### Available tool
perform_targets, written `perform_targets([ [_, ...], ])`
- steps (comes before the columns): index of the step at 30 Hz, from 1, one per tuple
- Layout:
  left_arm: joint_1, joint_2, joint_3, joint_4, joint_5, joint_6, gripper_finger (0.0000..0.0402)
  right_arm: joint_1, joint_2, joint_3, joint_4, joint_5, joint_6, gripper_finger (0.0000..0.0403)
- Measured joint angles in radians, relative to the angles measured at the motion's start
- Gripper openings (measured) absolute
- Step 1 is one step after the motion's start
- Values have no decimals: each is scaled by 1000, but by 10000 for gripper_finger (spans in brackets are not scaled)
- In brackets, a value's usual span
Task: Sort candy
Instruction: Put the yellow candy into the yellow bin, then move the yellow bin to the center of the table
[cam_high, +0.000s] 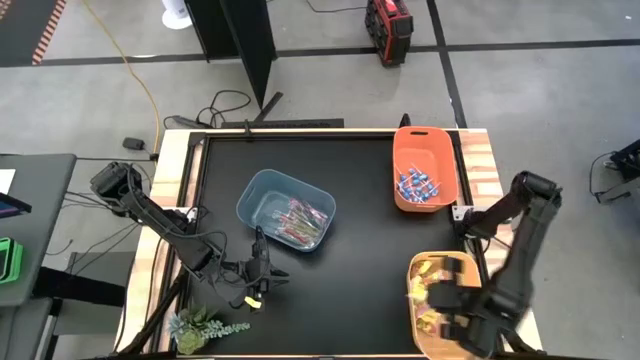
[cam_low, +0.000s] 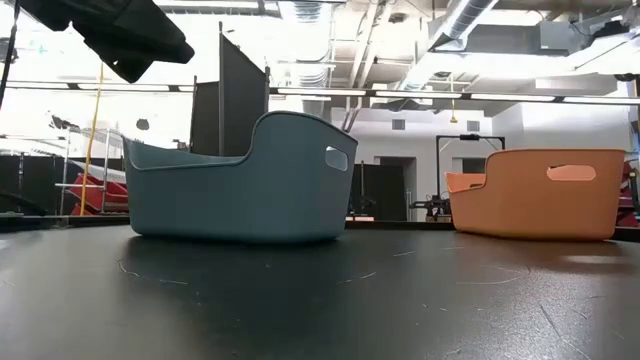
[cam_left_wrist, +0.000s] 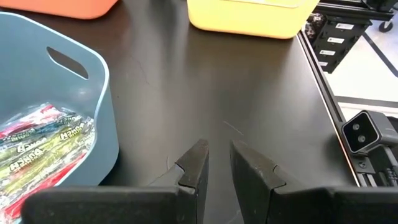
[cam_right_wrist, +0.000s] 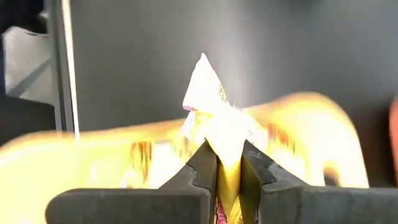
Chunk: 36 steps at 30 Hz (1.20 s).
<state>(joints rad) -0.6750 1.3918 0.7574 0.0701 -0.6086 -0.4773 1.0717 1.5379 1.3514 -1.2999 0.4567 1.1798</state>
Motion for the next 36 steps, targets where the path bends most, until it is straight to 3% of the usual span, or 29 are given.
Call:
perform_targets([
  [5, 0, 0, 0, -6, 0, -16, 64, 153, 36, 0, -97, -99, 391, 82],
  [9, 0, 0, 0, -6, 0, -16, 64, 233, 83, 0, -105, -183, 581, 148],
  [16, 0, -1, 0, -9, -26, -13, 64, 287, 119, 0, -107, -199, 689, 287],
  [21, -10, -61, 0, -10, -108, 36, 64, 269, 104, 5, -142, -160, 644, 319],
  [25, -16, -155, 0, -11, -152, 106, 64, 219, 104, 32, -180, -12, 504, 306],
  [29, -16, -256, 0, -14, -172, 212, 64, 150, 104, 77, -179, 160, 289, 260],
  [32, -10, -331, 0, -22, -179, 298, 64, 88, 104, 111, -145, 290, 94, 200],
  [36, 31, -407, -18, -2, -188, 387, 60, 1, 103, 124, 23, 472, -251, 88],
])
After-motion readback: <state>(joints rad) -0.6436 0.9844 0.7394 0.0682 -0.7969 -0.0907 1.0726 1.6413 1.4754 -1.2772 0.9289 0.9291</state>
